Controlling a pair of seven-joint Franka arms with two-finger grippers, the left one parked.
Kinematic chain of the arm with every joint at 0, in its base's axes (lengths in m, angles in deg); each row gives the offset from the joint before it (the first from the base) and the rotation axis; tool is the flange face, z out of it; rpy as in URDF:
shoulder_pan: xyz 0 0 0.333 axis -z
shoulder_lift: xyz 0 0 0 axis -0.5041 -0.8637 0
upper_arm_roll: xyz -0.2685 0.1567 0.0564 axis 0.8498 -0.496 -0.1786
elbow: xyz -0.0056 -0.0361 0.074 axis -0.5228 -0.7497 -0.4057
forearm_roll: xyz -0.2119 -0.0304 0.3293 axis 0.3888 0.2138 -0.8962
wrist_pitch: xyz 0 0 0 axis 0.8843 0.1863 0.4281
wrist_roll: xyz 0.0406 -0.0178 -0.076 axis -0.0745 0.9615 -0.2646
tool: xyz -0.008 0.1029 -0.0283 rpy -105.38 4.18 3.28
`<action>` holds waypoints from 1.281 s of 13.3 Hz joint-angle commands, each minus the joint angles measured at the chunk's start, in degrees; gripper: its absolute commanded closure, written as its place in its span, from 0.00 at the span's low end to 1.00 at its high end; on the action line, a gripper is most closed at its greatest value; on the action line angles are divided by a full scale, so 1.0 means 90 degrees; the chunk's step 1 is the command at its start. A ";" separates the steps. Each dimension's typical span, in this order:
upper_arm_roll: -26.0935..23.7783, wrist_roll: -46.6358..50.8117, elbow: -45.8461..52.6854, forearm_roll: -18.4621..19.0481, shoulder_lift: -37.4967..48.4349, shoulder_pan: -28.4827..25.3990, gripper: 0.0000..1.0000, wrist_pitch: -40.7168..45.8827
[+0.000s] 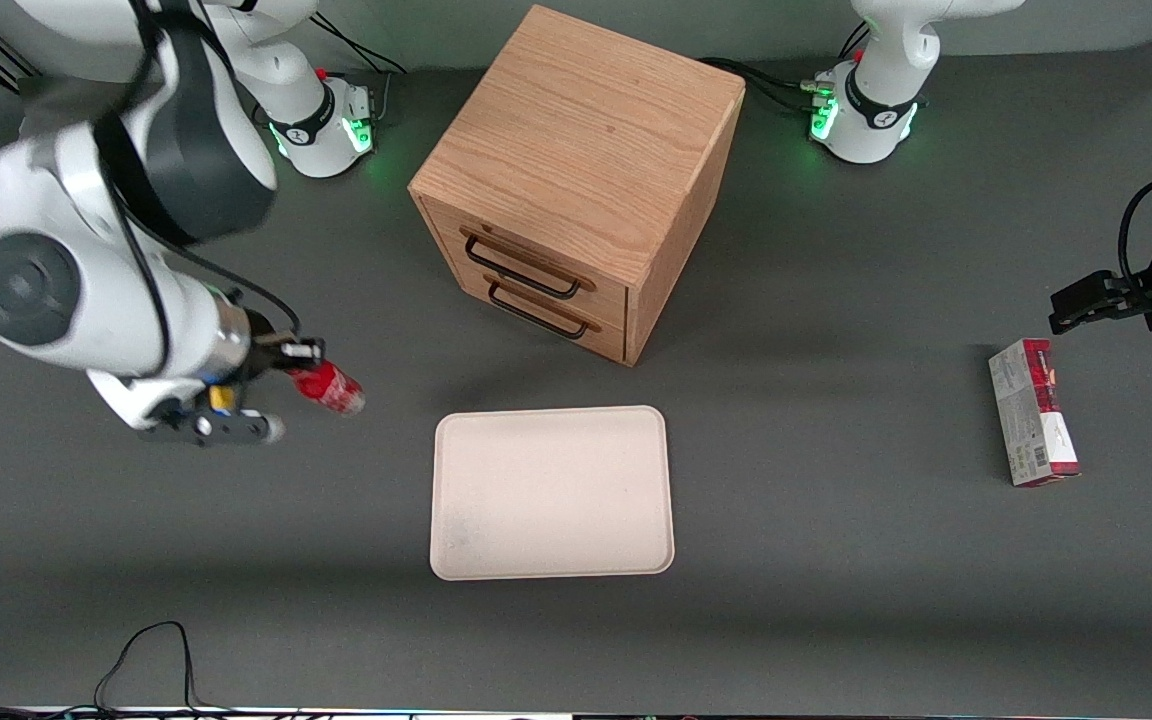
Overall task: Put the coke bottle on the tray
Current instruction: 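Lift the bottle and carry it over the cream tray, then lower the bottle onto the tray and open the right gripper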
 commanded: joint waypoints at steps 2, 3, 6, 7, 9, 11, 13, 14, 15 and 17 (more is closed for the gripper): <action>-0.0358 0.0870 0.1541 -0.0232 -0.1554 0.0077 1.00 -0.0616; -0.0427 0.1037 0.1541 -0.0232 -0.1700 0.0077 1.00 -0.0997; -0.0438 0.1146 0.1590 -0.0232 -0.2092 0.0077 1.00 -0.1586; -0.0448 0.1204 0.1600 -0.0232 -0.2189 0.0077 1.00 -0.1742; -0.0486 0.1428 0.1600 -0.0232 -0.2375 0.0067 1.00 -0.2161; -0.0526 0.1469 0.1600 -0.0232 -0.2434 0.0067 1.00 -0.2280; -0.0526 0.1469 0.1600 -0.0232 -0.2502 0.0067 1.00 -0.2358; -0.0535 0.1469 0.1600 -0.0232 -0.2502 0.0067 1.00 -0.2368; -0.0536 0.1478 0.1600 -0.0232 -0.2512 0.0057 1.00 -0.2388; -0.0536 0.1478 0.1600 -0.0232 -0.2512 0.0057 1.00 -0.2437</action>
